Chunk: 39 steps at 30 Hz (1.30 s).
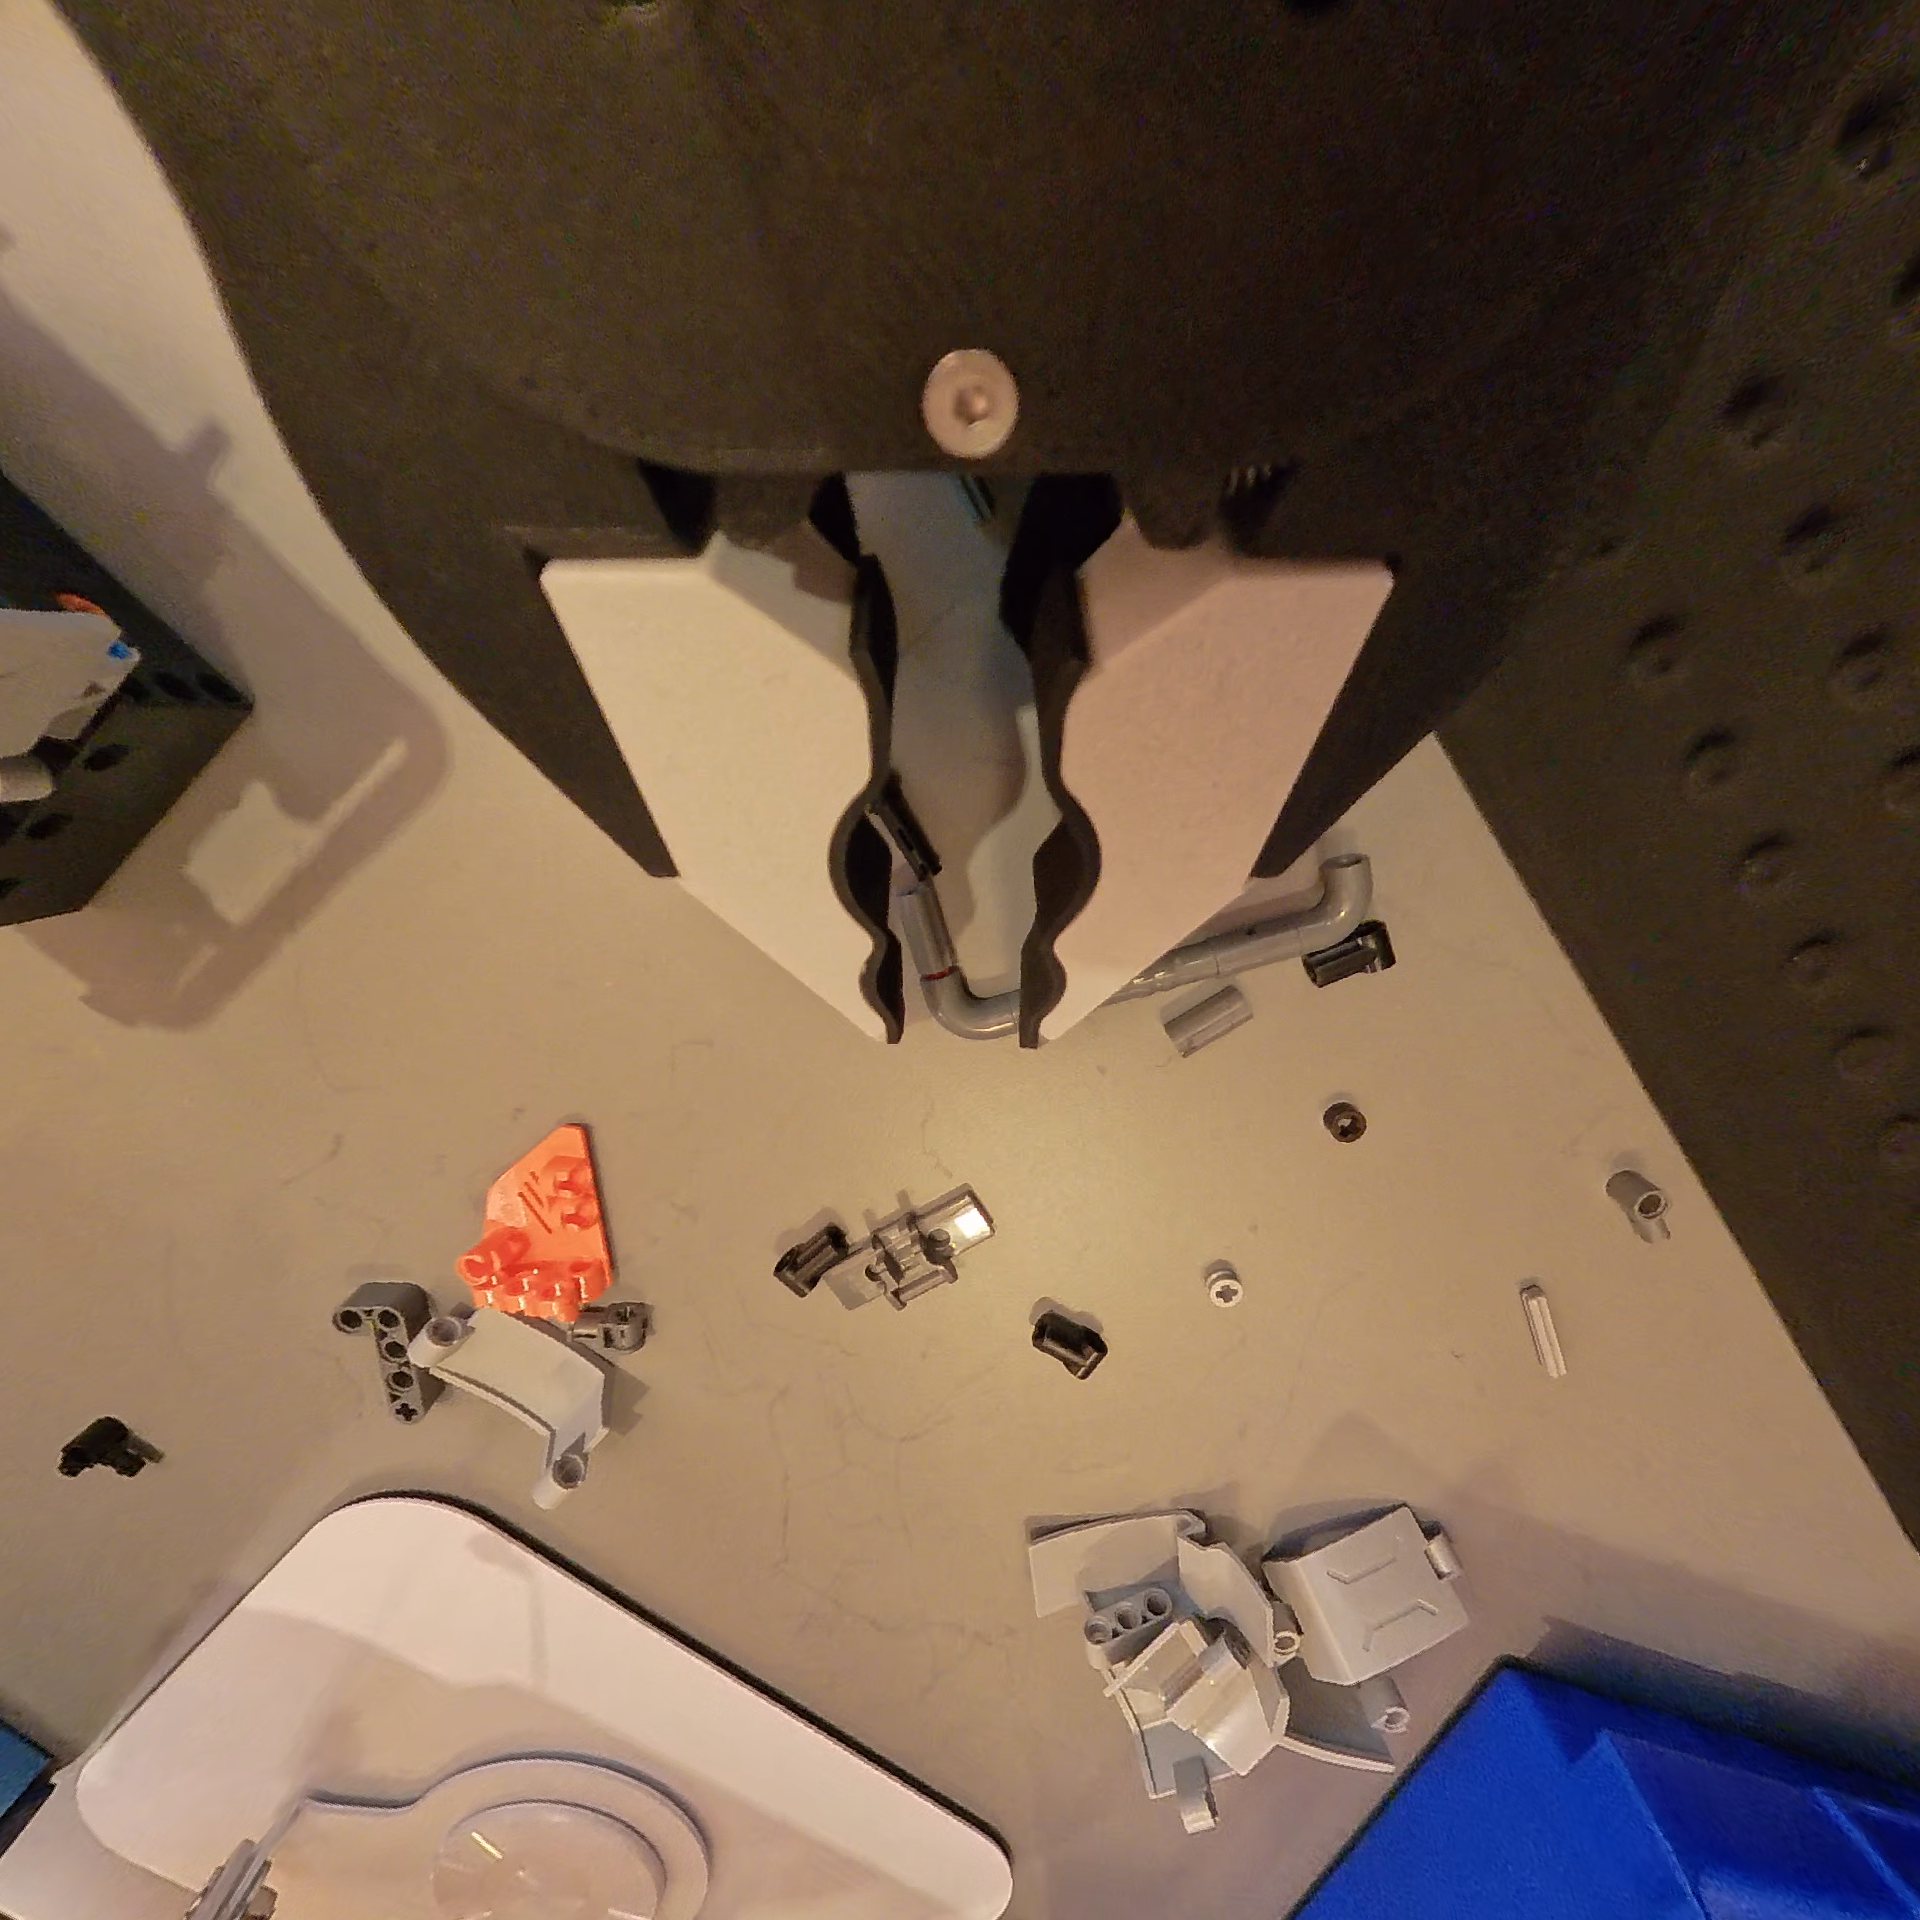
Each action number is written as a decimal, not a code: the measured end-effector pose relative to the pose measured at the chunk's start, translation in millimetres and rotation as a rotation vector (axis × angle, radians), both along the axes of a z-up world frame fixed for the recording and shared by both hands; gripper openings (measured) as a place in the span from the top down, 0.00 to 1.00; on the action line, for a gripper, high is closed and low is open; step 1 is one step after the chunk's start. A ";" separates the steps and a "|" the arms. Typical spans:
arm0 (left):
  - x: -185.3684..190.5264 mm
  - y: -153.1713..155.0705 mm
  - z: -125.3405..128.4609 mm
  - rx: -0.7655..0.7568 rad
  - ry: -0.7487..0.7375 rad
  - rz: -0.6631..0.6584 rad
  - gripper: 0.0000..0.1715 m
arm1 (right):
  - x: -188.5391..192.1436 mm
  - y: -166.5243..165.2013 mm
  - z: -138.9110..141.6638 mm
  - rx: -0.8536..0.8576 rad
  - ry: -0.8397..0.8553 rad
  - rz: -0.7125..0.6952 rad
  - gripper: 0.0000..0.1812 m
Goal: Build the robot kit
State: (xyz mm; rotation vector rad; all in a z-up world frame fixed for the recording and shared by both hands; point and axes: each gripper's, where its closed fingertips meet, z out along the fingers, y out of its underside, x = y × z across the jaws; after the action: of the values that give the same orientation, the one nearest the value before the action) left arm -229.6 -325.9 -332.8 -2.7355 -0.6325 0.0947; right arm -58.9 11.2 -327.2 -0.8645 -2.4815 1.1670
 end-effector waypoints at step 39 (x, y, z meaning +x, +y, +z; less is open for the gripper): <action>228.3 361.3 22.2 0.388 -0.149 -0.234 0.92 | 52.5 67.3 26.0 -0.021 0.025 -0.003 0.88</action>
State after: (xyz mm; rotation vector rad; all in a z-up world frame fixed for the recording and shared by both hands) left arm -1.3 35.5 -310.6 -2.4277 -0.3214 -0.2619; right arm -6.4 78.6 -301.2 -0.8540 -2.4516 1.1974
